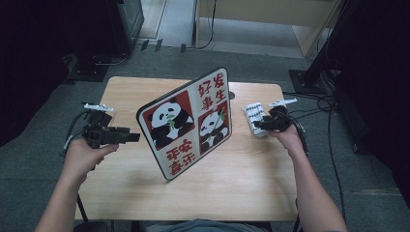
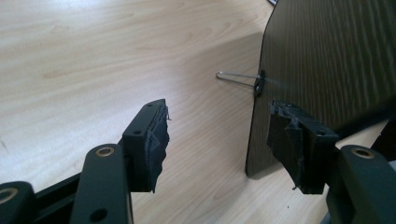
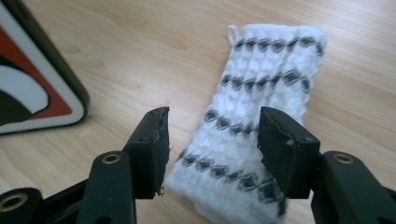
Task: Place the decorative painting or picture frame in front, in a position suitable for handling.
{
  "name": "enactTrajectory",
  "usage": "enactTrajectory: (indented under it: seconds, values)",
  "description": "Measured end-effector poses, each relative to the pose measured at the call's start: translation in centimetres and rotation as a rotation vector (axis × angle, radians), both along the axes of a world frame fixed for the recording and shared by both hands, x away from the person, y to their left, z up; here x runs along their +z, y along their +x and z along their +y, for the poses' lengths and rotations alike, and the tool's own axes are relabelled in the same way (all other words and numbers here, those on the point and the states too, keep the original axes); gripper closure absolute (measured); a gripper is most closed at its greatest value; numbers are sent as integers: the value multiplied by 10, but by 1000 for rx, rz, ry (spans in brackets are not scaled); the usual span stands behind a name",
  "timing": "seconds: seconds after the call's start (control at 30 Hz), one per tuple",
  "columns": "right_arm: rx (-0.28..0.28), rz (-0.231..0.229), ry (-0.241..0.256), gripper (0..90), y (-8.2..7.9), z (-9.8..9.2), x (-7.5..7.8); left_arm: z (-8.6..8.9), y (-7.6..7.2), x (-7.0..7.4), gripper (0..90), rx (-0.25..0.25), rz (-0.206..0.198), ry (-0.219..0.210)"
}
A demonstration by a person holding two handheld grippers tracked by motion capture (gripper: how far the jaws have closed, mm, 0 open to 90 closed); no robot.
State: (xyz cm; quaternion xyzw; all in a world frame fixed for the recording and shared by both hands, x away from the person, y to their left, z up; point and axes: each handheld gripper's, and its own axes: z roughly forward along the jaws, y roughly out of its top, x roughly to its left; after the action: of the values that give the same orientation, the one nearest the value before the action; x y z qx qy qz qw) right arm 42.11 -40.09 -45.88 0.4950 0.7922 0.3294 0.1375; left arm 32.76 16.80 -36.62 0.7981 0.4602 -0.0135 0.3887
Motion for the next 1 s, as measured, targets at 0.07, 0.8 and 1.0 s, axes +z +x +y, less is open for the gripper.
enactTrajectory:
  seconds: [0.07, 0.8, 1.0]
  values:
    - [-16, -9, -9, 449, 4, -3, 0, 2, -7, -4, 393, -2, 3, -9]
    - [-111, 66, 23, 536, 29, -15, -24, -19, -45, -5, 450, -41, -40, -52]
    - [-92, 100, 19, 591, 31, -11, -31, -28, -41, -6, 460, -49, -46, -70]
